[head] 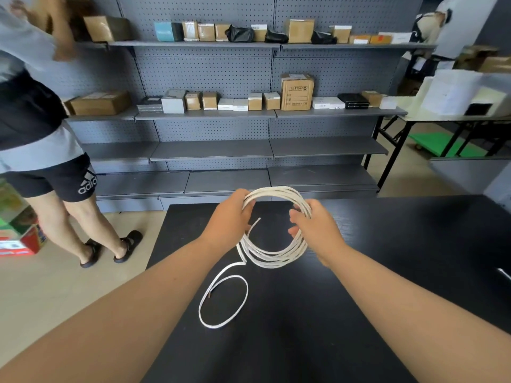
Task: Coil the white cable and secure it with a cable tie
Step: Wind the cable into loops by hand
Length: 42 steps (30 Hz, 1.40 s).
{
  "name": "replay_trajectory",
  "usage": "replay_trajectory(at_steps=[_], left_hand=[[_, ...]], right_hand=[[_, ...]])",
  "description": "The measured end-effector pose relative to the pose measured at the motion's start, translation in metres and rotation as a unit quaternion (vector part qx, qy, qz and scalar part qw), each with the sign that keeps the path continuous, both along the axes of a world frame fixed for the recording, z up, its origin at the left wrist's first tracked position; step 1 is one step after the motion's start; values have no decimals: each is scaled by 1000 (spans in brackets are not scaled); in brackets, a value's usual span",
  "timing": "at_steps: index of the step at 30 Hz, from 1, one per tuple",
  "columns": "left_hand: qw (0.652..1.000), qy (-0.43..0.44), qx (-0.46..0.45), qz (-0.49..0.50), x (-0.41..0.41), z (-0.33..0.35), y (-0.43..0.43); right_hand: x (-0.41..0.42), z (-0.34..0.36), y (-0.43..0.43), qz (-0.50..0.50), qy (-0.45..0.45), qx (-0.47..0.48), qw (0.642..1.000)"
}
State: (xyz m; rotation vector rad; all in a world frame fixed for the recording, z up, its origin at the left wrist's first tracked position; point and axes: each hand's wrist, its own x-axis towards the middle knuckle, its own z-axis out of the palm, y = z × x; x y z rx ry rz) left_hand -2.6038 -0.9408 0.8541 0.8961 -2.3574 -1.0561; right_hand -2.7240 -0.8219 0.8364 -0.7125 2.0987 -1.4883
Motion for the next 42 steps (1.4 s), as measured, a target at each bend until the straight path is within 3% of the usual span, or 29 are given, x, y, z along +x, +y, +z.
replay_trajectory(at_steps=[5,8,16,19,22,24,27,30,38,42], left_hand=[[1000,-5,-18,-20,-1,2,2],[999,24,26,-14,-1,1,3],[948,49,314,-21,-3,-5,4],[942,16,333,-29,-2,-6,2],[937,37,347,-28,0,-8,2],[946,65,315,-26,2,-7,3],[982,81,172,-15,2,-7,7],[993,86,77,-18,-2,-6,11],[983,-24,-122,-135,-4,3,7],[974,-57,-157,-154,-6,4,6]], right_hand=[[1,14,-5,46,181,40,982],[1,14,-6,57,245,68,966],[1,7,-8,1,234,50,971],[1,7,-10,-9,235,45,971],[-1,6,-9,-22,212,39,976],[-3,3,-7,-43,157,31,986],[-4,-1,-6,-69,47,30,996],[-3,-3,-6,-57,-20,31,998],[-1,6,-1,52,202,88,974],[6,9,-6,115,290,116,943]])
